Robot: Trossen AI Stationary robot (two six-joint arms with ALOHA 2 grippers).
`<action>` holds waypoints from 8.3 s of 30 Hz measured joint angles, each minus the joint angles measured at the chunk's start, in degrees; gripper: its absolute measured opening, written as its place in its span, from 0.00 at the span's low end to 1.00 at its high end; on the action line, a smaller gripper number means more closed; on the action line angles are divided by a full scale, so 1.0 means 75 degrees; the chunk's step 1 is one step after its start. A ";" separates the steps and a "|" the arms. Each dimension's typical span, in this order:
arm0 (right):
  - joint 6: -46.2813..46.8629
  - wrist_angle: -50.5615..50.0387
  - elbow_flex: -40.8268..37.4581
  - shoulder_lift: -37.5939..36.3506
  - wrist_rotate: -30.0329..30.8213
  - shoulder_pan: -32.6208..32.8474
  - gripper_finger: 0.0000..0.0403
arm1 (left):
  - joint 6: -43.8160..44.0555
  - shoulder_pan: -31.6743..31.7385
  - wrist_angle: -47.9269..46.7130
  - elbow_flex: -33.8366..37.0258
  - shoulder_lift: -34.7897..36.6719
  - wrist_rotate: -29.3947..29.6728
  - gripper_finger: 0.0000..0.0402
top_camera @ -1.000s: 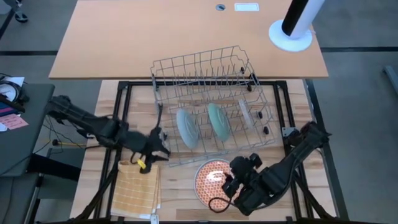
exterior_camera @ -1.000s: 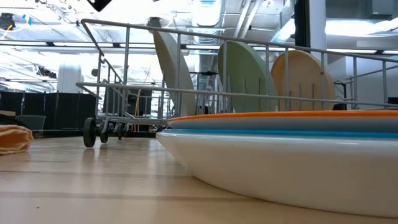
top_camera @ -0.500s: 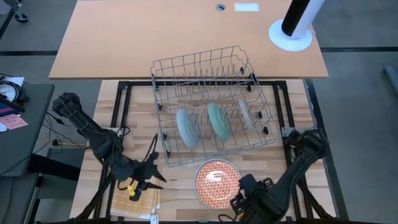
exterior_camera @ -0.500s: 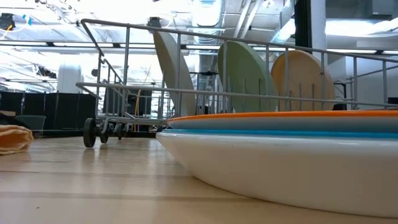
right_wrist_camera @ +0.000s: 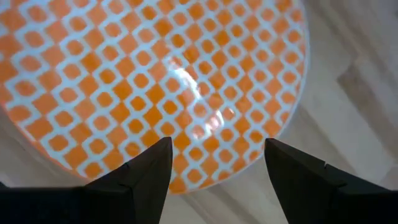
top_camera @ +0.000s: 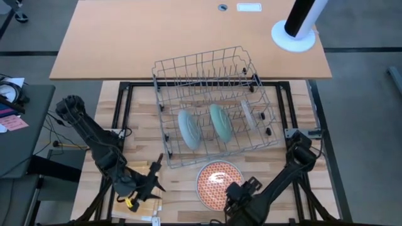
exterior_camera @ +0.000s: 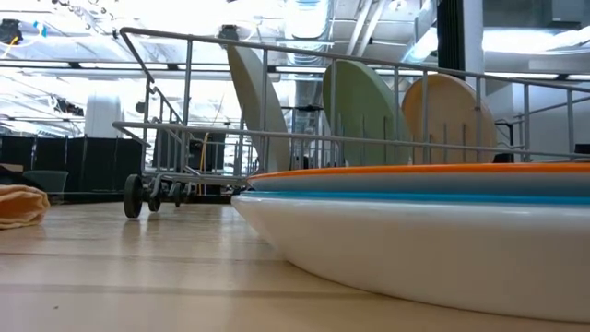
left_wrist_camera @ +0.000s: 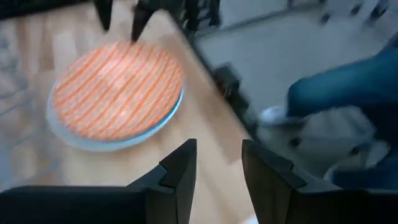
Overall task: Sort dishes
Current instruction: Put the orange patterned plate in the dish rack
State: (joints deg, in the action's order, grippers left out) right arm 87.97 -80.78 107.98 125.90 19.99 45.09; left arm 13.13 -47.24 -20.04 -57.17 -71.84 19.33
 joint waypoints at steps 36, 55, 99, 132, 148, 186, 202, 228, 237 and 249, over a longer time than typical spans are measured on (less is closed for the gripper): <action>0.1446 0.1453 0.0006 -0.1238 -0.2338 0.0023 0.65 | 0.2038 0.2358 -0.3251 -0.3987 0.0821 -0.0018 0.31; -0.0563 0.0369 0.0006 -0.3810 -0.2189 0.0430 0.65 | 0.5487 0.2194 -0.0824 -0.3984 -0.0241 0.1046 0.31; 0.2089 0.1133 -0.1374 -0.3880 -0.1386 -0.1318 0.65 | 0.4891 0.4210 -0.2605 -0.5027 -0.1518 -0.1956 0.31; 0.2608 0.5700 -0.6295 -0.3875 -0.1280 -0.1185 0.59 | 0.4775 0.4120 -0.3132 -0.4837 -0.2674 -0.2351 0.31; 0.1895 0.5699 -0.6336 -0.3875 -0.1207 -0.1391 0.43 | 0.5152 0.3738 -0.2628 -0.4840 -0.2687 -0.1806 0.31; -0.0010 0.6225 -0.6854 -0.3900 -0.1023 -0.1589 0.01 | 0.7966 0.2320 -0.2547 -0.4840 -0.2687 0.0321 0.31; -0.0121 0.6225 -0.6872 -0.4009 -0.1134 -0.1639 0.00 | 0.9088 0.2042 -0.2325 -0.4837 -0.4335 -0.1217 0.31; -0.0177 0.6367 -0.6872 -0.4009 -0.1333 -0.1639 0.00 | 1.4597 0.1686 -0.1551 -0.4837 -0.6341 -0.1035 0.51; -0.0156 0.6407 -0.6872 -0.4009 -0.1338 -0.1639 0.00 | 1.4778 0.1788 -0.1535 -0.4837 -0.6329 -0.0422 0.53; -0.0138 0.6418 -0.6869 -0.4009 -0.1335 -0.1639 0.00 | 1.4970 0.1795 -0.1928 -0.4840 -0.6326 -0.0285 0.53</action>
State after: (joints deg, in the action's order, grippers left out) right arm 86.94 -32.64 56.47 95.83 9.98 32.80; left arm 125.40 -33.78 -34.50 -93.47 -119.28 17.19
